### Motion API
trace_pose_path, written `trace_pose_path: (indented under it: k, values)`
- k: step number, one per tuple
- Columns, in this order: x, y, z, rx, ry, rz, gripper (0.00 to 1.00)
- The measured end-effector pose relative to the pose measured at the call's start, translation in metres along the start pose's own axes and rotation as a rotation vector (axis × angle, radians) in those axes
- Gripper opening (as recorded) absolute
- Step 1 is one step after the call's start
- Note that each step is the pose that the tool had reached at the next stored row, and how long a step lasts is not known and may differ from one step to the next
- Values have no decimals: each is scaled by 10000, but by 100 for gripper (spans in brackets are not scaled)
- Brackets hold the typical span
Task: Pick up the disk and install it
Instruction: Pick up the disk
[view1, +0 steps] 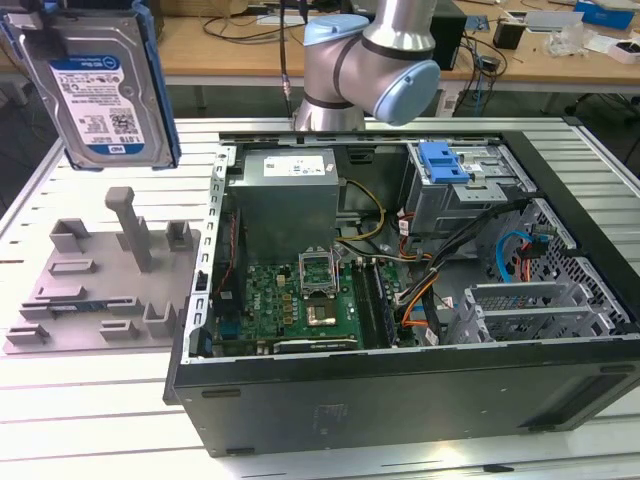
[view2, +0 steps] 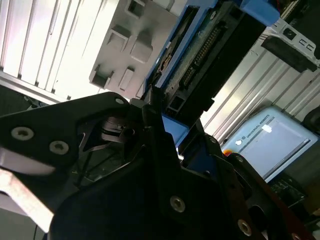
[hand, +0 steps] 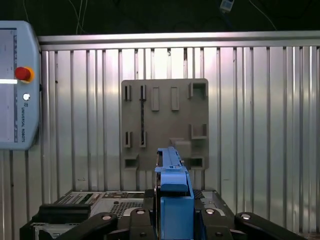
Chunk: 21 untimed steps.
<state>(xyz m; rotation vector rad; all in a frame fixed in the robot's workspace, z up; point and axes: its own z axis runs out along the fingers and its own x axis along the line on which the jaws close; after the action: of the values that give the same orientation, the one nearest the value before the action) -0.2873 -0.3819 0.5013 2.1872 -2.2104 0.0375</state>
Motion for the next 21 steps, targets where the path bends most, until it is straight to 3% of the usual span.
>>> trace_pose_path:
  k: [2, 6, 11, 13, 21]
  values:
    - [25, -55, 1, 0, 0, -2, 36]
    - [114, -267, 3, 0, 0, 0, 36]
    - [172, -408, 5, 0, -1, -1, 36]
    - [218, -522, 6, 0, -2, -2, 36]
    - [336, -806, 9, 0, -8, -1, 36]
